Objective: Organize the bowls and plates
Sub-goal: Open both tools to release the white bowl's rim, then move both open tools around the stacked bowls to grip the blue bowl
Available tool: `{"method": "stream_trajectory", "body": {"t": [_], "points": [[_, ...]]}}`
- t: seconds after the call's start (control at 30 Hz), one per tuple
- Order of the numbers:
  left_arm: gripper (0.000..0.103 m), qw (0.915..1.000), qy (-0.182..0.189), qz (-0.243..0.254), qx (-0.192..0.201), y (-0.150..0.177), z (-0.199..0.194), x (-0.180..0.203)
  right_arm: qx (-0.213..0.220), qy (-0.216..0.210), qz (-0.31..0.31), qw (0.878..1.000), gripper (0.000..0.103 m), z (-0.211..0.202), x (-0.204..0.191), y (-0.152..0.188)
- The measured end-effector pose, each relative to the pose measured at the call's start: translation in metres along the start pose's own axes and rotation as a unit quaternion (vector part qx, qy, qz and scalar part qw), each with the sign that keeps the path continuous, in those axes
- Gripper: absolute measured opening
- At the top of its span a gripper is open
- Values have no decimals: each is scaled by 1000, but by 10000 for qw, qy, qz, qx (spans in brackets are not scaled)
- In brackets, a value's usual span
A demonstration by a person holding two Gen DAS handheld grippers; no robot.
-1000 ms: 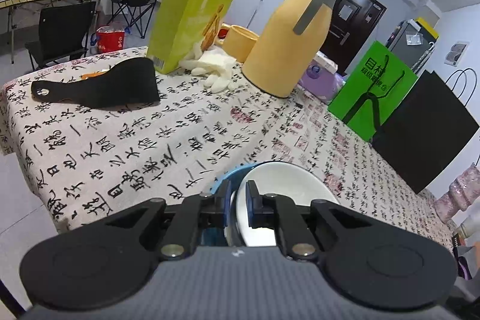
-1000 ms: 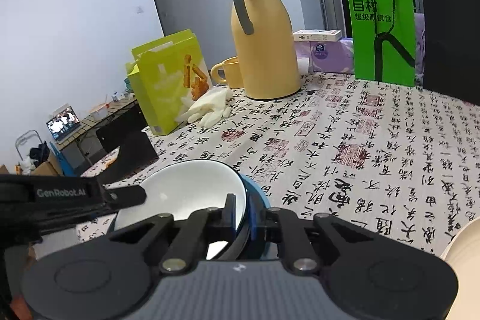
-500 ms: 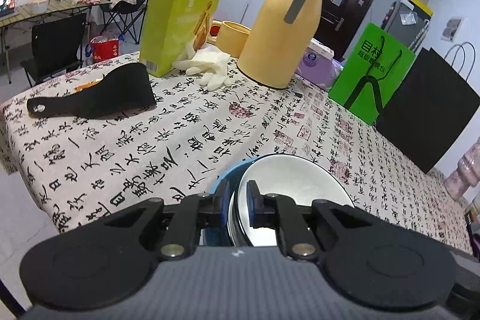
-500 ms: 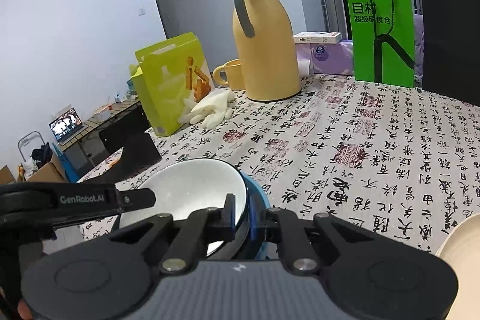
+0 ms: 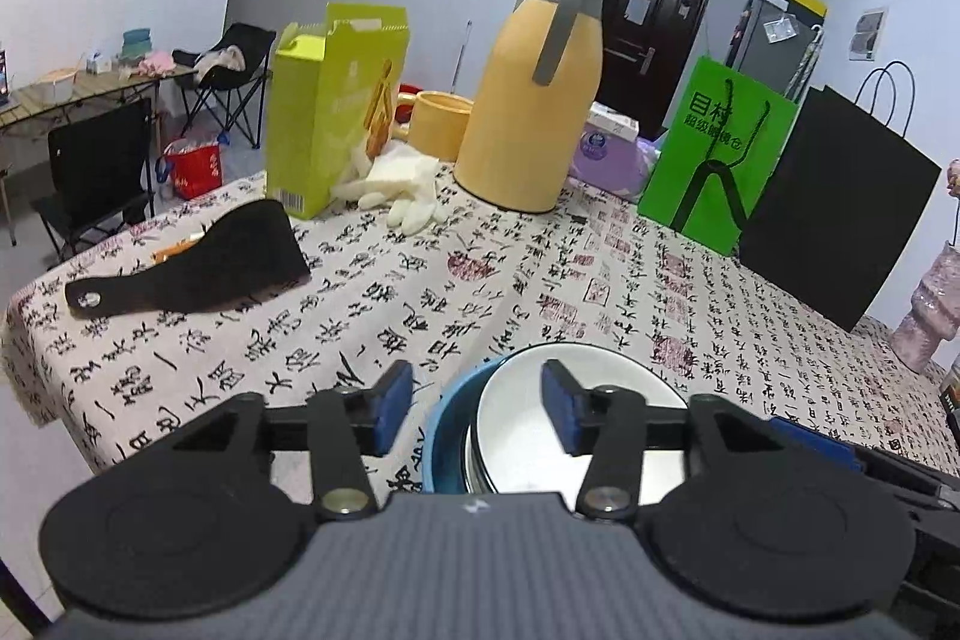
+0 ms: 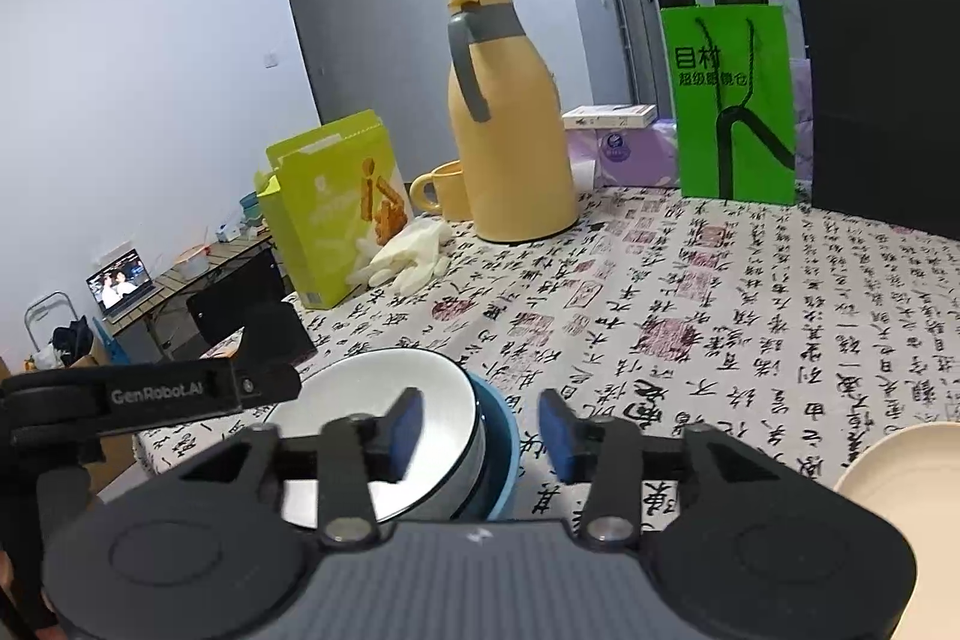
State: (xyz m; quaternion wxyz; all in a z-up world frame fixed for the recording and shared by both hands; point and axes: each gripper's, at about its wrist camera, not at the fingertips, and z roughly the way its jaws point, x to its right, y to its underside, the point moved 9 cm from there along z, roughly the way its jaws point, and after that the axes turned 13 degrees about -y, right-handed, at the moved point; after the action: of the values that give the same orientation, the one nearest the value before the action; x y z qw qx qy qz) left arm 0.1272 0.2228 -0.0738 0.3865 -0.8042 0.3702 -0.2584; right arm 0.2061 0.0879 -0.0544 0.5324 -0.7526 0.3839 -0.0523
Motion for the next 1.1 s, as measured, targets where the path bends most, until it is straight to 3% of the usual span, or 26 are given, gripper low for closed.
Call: {"method": "stream_trajectory", "body": {"t": [0.03,0.17,0.37,0.5,1.1], "points": [[58,10000,7,36,42,-1,-2,0,8,35,-15,10000,58,-2,0,0],[75,9996,70,176,229,-4,-11,3,48,166,13,9998,86,-11,4,1],[102,9981,357,236,442,-5,-24,10,41,313,94,9995,103,-23,12,4],[103,9967,571,245,531,-4,-33,16,40,383,129,9992,103,-32,16,7],[103,9938,733,461,694,9,-62,35,209,438,333,9983,103,-71,27,19]]}}
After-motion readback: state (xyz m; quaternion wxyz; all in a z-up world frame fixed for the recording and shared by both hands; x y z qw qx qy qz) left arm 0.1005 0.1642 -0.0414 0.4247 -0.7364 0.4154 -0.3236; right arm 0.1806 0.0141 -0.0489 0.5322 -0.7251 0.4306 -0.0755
